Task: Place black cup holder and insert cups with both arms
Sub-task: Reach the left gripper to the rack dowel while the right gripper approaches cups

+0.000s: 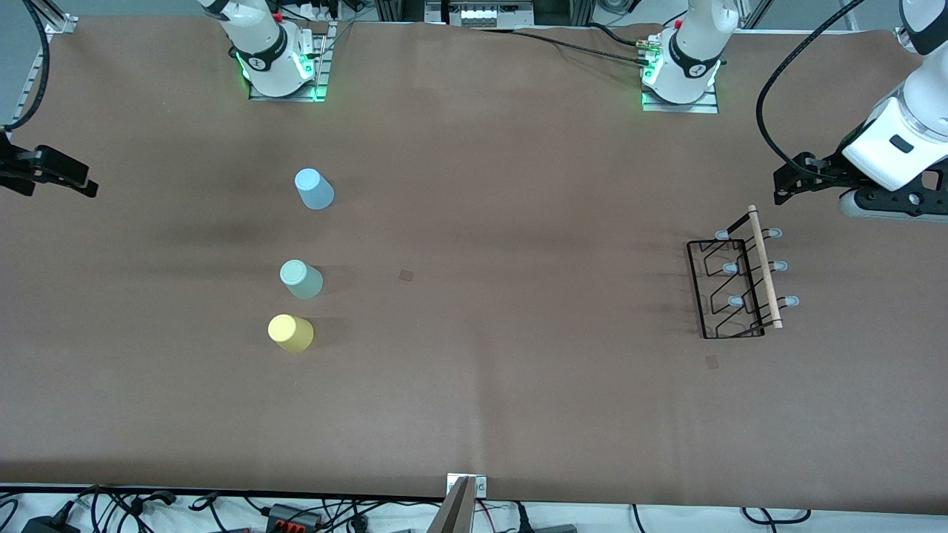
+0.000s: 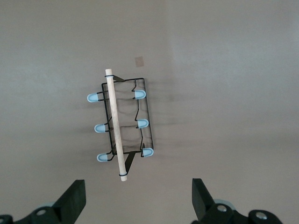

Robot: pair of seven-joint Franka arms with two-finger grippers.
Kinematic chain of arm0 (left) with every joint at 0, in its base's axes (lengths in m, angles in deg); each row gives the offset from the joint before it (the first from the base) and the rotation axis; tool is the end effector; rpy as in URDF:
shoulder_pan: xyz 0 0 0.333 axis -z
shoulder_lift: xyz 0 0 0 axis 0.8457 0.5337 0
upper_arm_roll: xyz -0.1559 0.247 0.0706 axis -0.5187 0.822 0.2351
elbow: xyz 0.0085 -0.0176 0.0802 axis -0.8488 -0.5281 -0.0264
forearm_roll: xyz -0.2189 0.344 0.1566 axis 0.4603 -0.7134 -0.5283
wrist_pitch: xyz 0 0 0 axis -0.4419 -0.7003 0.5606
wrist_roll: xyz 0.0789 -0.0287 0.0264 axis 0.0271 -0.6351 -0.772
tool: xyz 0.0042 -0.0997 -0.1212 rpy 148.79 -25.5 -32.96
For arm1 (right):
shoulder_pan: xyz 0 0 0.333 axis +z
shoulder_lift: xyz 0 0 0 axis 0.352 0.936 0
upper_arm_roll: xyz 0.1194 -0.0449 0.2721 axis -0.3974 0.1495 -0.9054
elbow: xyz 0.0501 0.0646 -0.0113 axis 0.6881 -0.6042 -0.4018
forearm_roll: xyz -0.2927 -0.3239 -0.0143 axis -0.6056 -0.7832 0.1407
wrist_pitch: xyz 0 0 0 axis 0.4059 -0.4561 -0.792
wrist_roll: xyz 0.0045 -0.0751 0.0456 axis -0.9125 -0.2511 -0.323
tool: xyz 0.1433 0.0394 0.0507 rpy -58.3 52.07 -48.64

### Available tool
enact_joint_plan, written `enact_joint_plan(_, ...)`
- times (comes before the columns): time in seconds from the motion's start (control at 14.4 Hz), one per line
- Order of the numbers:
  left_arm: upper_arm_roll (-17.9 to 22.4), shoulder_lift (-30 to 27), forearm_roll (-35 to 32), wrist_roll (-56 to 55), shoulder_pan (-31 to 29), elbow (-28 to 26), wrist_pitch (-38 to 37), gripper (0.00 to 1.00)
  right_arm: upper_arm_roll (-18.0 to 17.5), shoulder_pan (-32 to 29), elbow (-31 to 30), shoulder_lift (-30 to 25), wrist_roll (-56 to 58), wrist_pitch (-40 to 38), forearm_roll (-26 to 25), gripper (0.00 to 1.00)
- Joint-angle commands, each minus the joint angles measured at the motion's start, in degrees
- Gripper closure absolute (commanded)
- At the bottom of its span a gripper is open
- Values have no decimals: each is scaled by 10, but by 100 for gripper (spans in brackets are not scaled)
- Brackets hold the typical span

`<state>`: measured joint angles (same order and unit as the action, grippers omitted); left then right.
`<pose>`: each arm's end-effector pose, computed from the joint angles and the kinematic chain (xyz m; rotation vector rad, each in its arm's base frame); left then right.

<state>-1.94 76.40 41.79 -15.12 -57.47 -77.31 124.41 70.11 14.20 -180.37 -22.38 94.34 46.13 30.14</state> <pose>0.6034 -0.0364 0.5162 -3.1173 0.0895 0.0080 0.6100 -0.0550 0.5268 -3.1206 0.0198 0.0502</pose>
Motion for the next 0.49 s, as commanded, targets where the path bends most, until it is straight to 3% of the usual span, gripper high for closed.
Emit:
enact_joint_plan(0.0,2,8,5,11,0,17,-14,0,1,5,-7,-8,2,-3,8,0)
enact_joint_plan(0.42,1,16,5,9,1,31,-15,0,0,13,-22,1,3,4,7,0)
